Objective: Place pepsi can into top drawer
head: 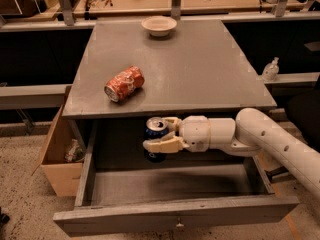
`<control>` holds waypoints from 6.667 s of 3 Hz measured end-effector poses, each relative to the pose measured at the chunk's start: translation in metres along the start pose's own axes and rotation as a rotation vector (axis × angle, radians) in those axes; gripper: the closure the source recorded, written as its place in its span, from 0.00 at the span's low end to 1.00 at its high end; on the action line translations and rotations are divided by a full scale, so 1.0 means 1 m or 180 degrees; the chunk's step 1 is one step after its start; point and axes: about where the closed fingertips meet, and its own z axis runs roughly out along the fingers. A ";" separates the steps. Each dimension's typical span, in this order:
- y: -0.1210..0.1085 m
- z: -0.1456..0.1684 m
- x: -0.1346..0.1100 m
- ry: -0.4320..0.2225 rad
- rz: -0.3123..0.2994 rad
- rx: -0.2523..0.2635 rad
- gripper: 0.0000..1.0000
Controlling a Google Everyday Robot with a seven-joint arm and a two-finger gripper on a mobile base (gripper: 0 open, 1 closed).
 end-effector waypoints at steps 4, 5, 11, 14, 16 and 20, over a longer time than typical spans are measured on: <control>0.014 0.042 0.060 0.0275 -0.0177 0.0253 1.00; 0.009 0.046 0.072 0.0401 -0.0319 0.0349 1.00; 0.009 0.059 0.102 0.0666 -0.0467 0.0279 0.00; 0.008 -0.008 0.091 0.0735 -0.0185 0.0466 0.26; 0.016 -0.065 0.063 0.0717 -0.0012 0.0585 0.68; 0.010 -0.101 -0.034 0.0120 0.0084 0.0559 0.81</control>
Offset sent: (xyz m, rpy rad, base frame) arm -0.0114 0.0294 -0.0499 -0.1064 -0.0540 -0.0668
